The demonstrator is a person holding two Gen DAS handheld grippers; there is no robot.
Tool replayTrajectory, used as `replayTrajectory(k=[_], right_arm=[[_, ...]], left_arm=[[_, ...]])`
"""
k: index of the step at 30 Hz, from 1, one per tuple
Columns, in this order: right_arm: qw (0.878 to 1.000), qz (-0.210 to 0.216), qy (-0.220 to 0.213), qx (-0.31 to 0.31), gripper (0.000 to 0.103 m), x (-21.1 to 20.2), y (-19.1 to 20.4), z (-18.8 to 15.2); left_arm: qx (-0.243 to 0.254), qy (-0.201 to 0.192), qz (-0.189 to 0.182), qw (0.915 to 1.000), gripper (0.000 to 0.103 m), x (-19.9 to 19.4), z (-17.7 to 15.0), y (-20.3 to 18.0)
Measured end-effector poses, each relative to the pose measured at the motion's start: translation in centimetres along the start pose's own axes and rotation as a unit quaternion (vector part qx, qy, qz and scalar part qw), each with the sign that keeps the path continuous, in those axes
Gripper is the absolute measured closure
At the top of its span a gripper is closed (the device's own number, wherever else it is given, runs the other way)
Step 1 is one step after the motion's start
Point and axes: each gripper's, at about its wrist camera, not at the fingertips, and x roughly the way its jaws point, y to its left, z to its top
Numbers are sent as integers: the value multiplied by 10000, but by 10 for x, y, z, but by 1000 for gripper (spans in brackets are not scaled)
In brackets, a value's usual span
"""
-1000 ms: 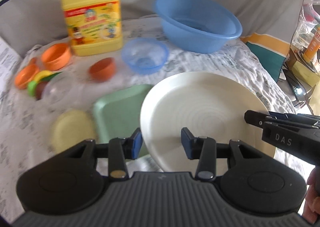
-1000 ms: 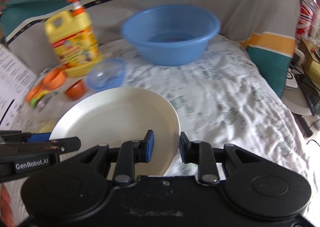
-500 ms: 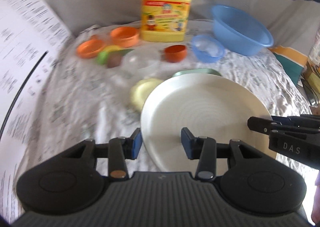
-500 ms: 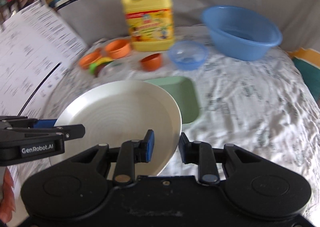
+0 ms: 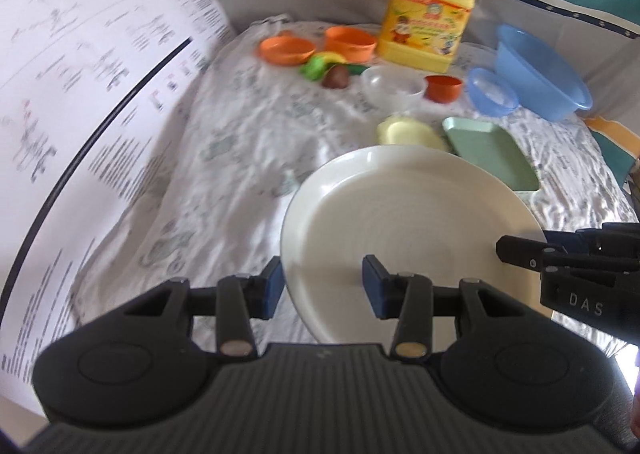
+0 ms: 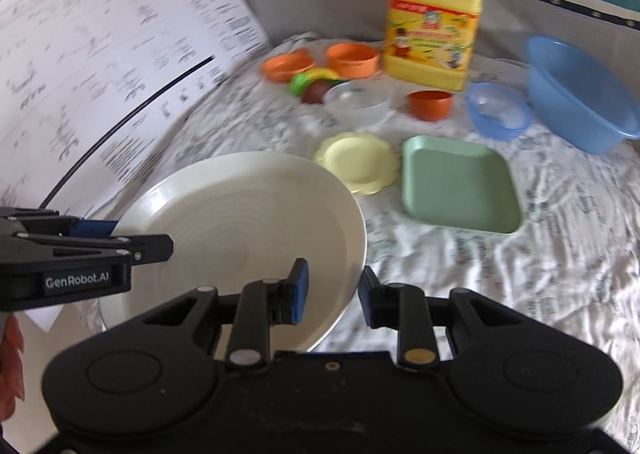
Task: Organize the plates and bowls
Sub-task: 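Lift and carry the white plate with both grippers across the cloth, then lower the white plate onto the cloth and open both grippers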
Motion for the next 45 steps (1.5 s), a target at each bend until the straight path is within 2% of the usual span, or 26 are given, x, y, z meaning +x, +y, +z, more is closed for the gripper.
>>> replayTrajectory(k=[7, 27, 29, 33, 39, 42, 44, 45], right_arm=[[9994, -37, 187, -274, 75, 13, 20, -8], [9974, -119, 668, -246, 73, 56, 0, -18], [9974, -60, 674, -242, 68, 58, 0, -18], [9980, -53, 552, -312, 36, 57, 1, -17], [9986, -27, 457, -271, 27, 55, -3, -15], [9988, 2, 447, -204, 23, 55, -6, -15], [9990, 41, 418, -144, 15, 54, -7, -15], [9992, 60, 394, -100, 9, 52, -9, -14]], left_arm=[[-131, 96, 2, 9999, 61, 15, -12, 17], [46, 426, -34, 9991, 59, 64, -16, 5], [33, 426, -49, 9991, 57, 66, -18, 5], [62, 420, -56, 9991, 50, 67, -20, 2], [70, 424, -9, 9991, 41, 68, -20, 0], [93, 360, 87, 9993, 27, 65, -19, -2], [102, 257, 164, 9995, 11, 60, -19, -2], [93, 195, 235, 9995, 8, 58, -18, -1]])
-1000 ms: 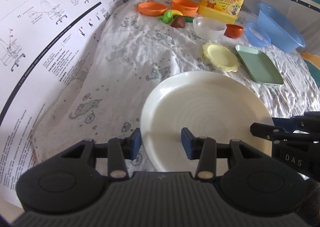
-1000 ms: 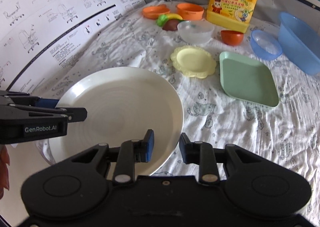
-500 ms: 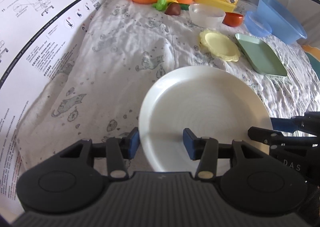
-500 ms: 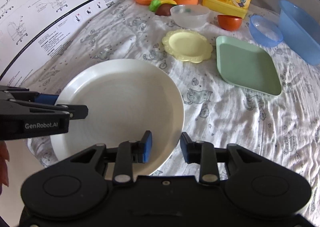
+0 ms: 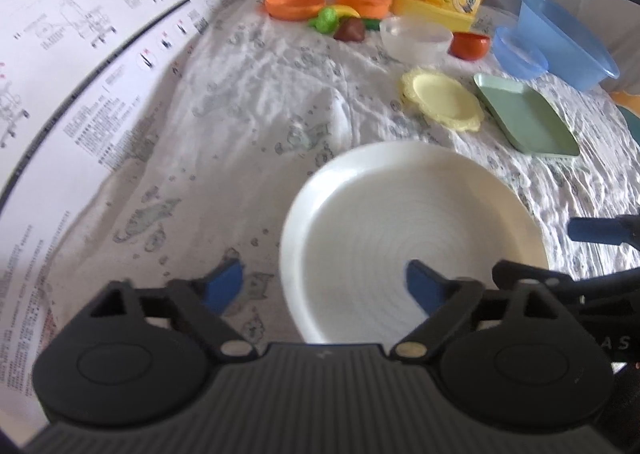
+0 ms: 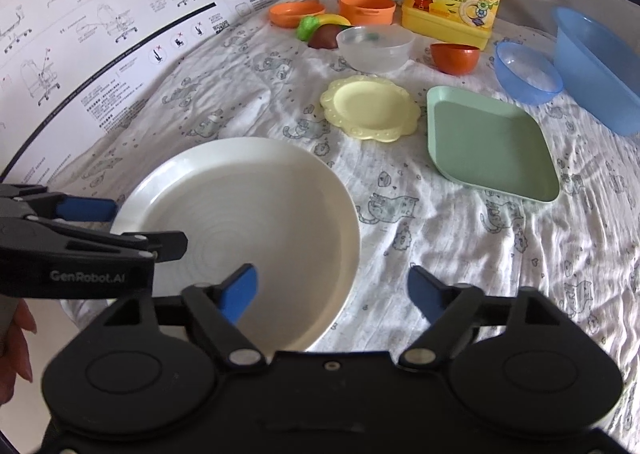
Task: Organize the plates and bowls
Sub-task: 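Lower the white plate onto the cloth and open both grippers, then move both grippers to the rim of the green square tray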
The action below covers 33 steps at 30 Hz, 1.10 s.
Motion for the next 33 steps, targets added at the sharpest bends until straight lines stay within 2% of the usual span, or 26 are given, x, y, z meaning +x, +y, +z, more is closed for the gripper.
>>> replayTrajectory(k=[1, 2, 8, 13, 26, 33], right_arm=[[10000, 38, -16, 69, 1, -2, -2, 1], [9999, 77, -14, 138, 0, -3, -4, 2], [9985, 232, -63, 493, 0, -10, -22, 6], [9973, 232, -219, 660, 0, -20, -37, 3], [9903, 205, -578, 1244, 0, -32, -92, -3], [9769, -57, -951, 1911, 0, -37, -149, -7]], left_arm=[[-18, -49, 38, 10000, 4, -2, 1, 1], [-67, -106, 55, 9999, 0, -5, 2, 3], [-501, -338, 122, 9981, 0, -18, 11, 17], [-577, -442, 167, 9972, 0, -25, 18, 14], [92, -596, 75, 9982, 0, -27, 48, -45], [583, -637, -139, 9962, 0, -12, 72, -95]])
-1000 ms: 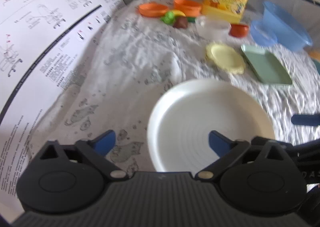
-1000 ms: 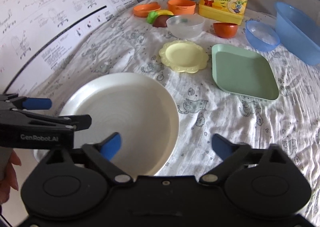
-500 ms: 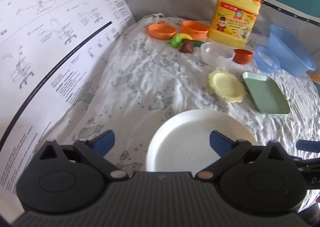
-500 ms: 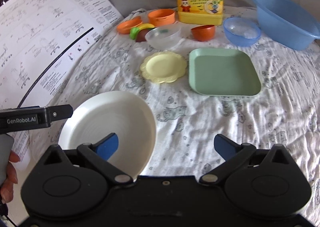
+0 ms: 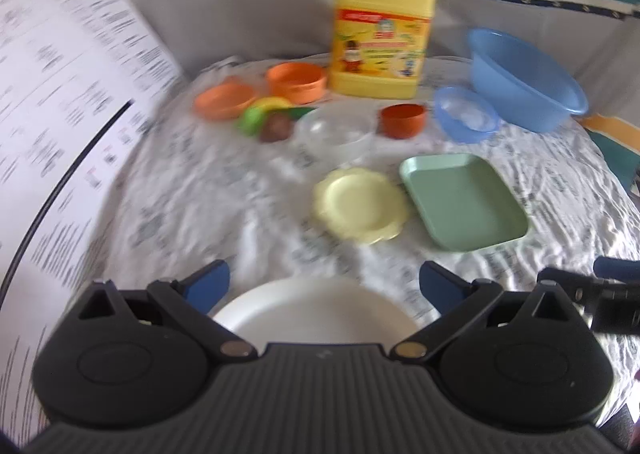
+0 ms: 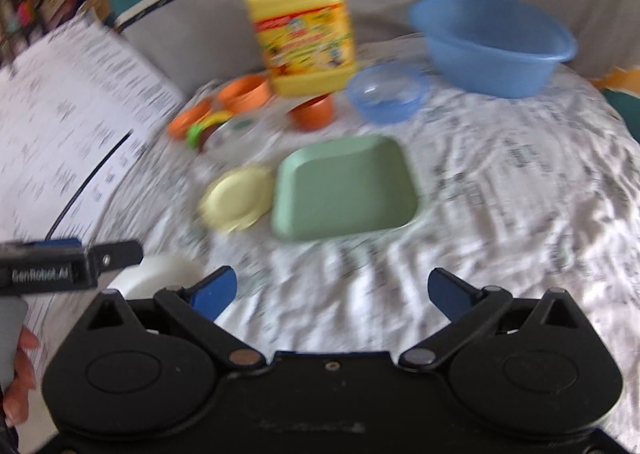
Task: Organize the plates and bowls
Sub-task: 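Move both grippers to the rim of the green square tray, then close both grippers on the green tray rim and lift it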
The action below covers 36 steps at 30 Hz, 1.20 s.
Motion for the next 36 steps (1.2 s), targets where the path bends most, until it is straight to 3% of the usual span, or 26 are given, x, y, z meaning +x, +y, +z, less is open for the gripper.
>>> replayTrajectory(k=[9, 17, 22, 31, 36], right_arm=[[9987, -323, 20, 382, 1, 31, -47, 33], [9986, -204, 253, 413, 32, 77, -55, 57], [9982, -96, 452, 369, 70, 108, -54, 66], [9983, -198, 525, 157, 94, 138, -51, 68], [9977, -427, 451, 260, 95, 130, -67, 64]], left_arm=[[288, 173, -290, 9990, 0, 40, 32, -48], [308, 402, -401, 9979, 0, 77, 49, -67], [328, 470, -407, 9975, 0, 93, 56, -72], [376, 531, -493, 9967, 0, 114, 61, -83], [470, 498, -689, 9953, 10, 120, 64, -96]])
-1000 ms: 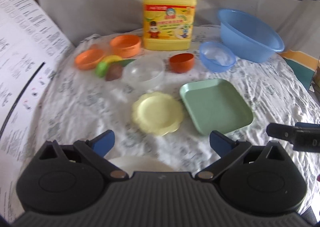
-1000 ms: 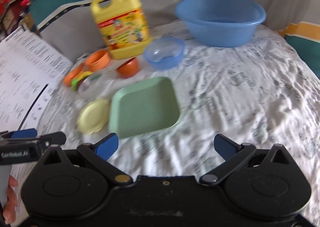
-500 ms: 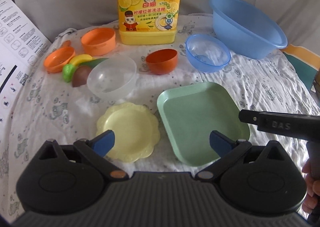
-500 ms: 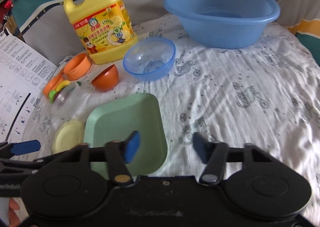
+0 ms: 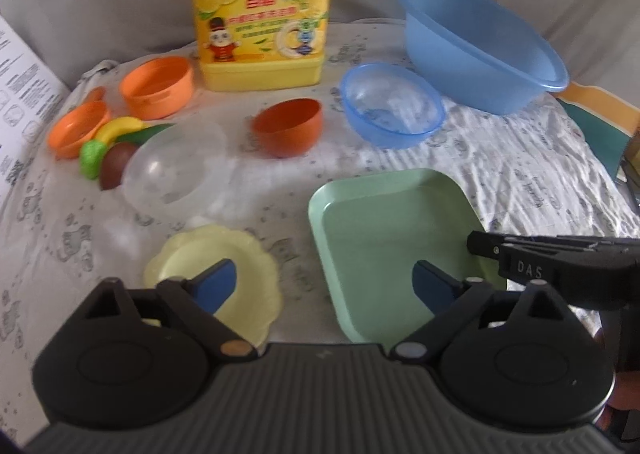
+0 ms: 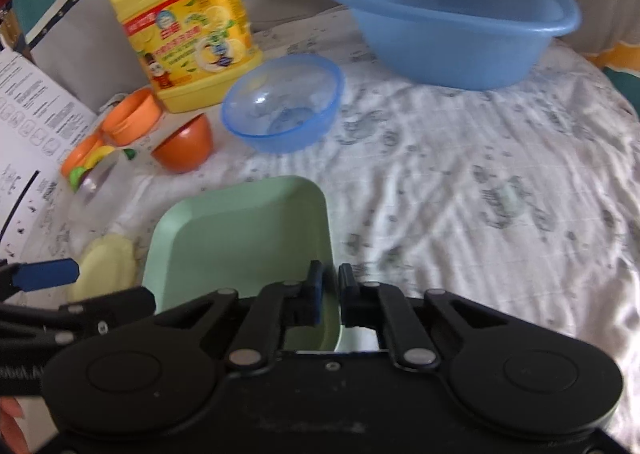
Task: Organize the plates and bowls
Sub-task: 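Close both grippers on the green tray rim and lift it, then carry the green tray with both grippers and lower it onto the white plate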
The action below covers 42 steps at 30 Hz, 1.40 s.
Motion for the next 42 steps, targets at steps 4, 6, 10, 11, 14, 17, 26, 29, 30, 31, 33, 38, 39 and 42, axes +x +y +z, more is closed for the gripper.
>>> replayTrajectory(k=[4, 6, 10, 11, 14, 17, 26, 29, 30, 31, 33, 38, 39, 42], right_arm=[[10000, -26, 17, 63, 95, -7, -18, -4], [10000, 5, 40, 52, 95, -8, -23, -4], [9999, 61, 62, 76, 95, -9, -27, -3], [9999, 58, 48, 72, 95, -9, -27, -4], [9999, 75, -1, 117, 94, -10, -27, -5], [9998, 79, -47, 172, 91, -9, -26, -4], [9996, -223, -181, 58, 87, -6, -12, -5], [9995, -251, -150, 120, 87, -9, -12, -7], [9996, -224, -130, 133, 87, -11, -13, -8], [9996, -193, -107, 152, 87, -13, -13, -10], [9996, -200, -105, 148, 87, -19, -13, -13], [9995, -235, -101, 164, 86, -39, -9, -19], [9996, -223, -91, 167, 86, -43, -9, -19], [9997, -159, -94, 134, 86, -58, -4, -25]], left_arm=[[169, 12, -170, 9997, 18, 10, 5, -15], [241, 82, -240, 9994, 23, 21, 10, -22], [113, 320, -421, 9985, 41, 41, 14, -27], [98, 352, -439, 9984, 45, 44, 14, -27], [126, 423, -428, 9981, 51, 50, 14, -29], [239, 411, -423, 9980, 52, 51, 14, -32], [395, 344, -272, 9983, 63, 49, 12, -40], [308, 345, -275, 9986, 70, 44, 11, -37], [294, 343, -274, 9986, 71, 41, 11, -36], [284, 345, -264, 9987, 71, 39, 10, -36], [274, 338, -232, 9988, 71, 34, 8, -37], [302, 299, -201, 9989, 71, 15, 3, -41], [296, 279, -205, 9990, 71, 9, 2, -41], [252, 205, -220, 9992, 71, -8, -1, -37]])
